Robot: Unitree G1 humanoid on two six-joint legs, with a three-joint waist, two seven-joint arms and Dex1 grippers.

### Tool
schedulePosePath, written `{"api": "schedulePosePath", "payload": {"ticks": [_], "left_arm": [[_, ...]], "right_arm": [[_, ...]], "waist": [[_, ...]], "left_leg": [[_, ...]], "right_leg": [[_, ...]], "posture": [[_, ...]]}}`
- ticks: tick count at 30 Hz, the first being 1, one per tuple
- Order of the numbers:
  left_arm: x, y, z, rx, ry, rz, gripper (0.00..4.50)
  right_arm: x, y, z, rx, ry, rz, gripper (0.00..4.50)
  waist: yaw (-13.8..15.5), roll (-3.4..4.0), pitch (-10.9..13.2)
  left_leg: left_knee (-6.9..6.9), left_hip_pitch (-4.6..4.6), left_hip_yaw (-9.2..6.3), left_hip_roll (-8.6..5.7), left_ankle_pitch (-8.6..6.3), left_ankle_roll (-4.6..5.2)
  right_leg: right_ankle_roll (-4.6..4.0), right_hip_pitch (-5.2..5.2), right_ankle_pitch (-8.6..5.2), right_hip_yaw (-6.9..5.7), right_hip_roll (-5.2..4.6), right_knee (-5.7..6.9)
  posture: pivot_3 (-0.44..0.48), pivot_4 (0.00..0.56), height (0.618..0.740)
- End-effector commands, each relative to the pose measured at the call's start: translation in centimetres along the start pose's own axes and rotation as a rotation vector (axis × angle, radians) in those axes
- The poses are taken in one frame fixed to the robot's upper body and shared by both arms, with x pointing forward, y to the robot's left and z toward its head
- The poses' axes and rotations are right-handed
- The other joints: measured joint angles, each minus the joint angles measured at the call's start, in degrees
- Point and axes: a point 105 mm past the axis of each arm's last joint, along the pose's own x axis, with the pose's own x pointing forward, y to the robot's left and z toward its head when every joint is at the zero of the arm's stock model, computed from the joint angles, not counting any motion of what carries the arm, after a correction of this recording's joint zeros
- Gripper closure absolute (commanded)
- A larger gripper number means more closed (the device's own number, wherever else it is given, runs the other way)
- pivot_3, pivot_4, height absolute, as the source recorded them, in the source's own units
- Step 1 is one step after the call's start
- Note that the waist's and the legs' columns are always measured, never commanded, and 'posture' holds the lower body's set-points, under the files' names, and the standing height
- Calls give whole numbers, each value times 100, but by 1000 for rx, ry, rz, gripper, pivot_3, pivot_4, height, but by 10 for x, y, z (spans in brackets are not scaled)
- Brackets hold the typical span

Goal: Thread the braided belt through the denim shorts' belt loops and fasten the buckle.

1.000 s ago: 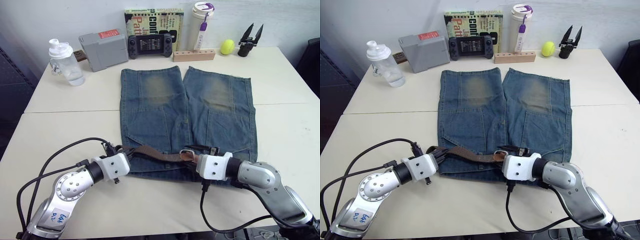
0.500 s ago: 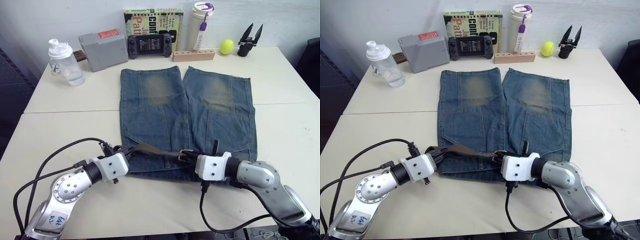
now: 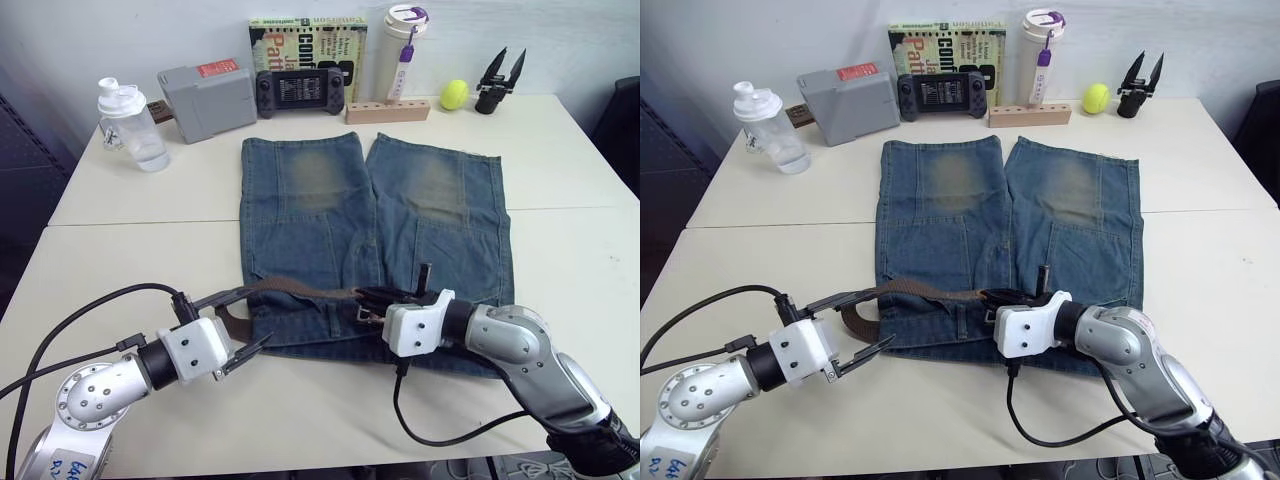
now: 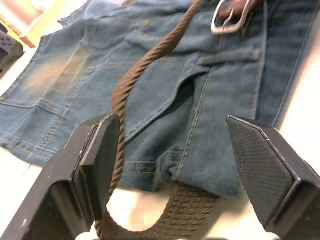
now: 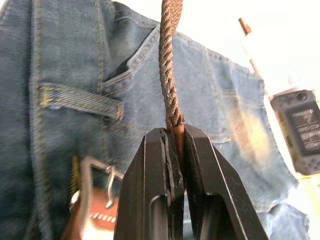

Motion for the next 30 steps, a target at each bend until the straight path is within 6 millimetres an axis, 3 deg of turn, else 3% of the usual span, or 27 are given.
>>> {"api": "schedulePosePath", "payload": {"ticks": [1,4,6,10,13,18,30], "left_arm": [[-3,-7,16,-297,-74,-6,762],[-9,-44,25,-813,-121,-168,762],[-11,-53,31,-1076,-168,-184,762],[-1,-46,16,-1564,-229,-17,762],[6,-32,21,-1783,-323,4,762],[26,-21,13,-1952,-351,115,762],[54,-26,18,-2026,-238,131,762]], "right_arm": [[4,-4,6,-41,-20,-45,4500],[8,-4,9,-85,-28,-77,4500],[10,-4,10,-107,-31,-105,4500],[11,-3,13,-158,-42,-165,4500],[12,2,16,-181,-50,-186,4500],[13,7,20,-213,-68,-194,4500],[13,7,26,-288,-89,-203,4500]], "waist": [[-9,-3,-2],[-55,-3,-2],[-108,-3,-1],[-92,-2,-3],[-98,-3,-5],[-124,-2,-9],[-105,-7,-12]], "left_leg": [[0,0,-3,1,0,0],[-1,2,-13,9,0,0],[-3,3,-21,39,-1,0],[22,0,-54,37,-1,0],[29,-2,-71,28,-1,0],[33,0,-78,-8,-1,0],[36,-1,-87,-7,0,0]], "right_leg": [[0,0,0,2,0,1],[-2,-1,-1,6,0,6],[-6,-1,-4,19,-8,5],[-14,21,-8,18,-7,4],[-14,30,-8,29,-12,6],[-15,36,-8,30,3,5],[-14,43,-8,27,16,-1]], "posture": [[0,150,731],[0,150,731],[0,150,731],[0,150,731],[0,150,731],[0,150,731],[0,150,731]]}}
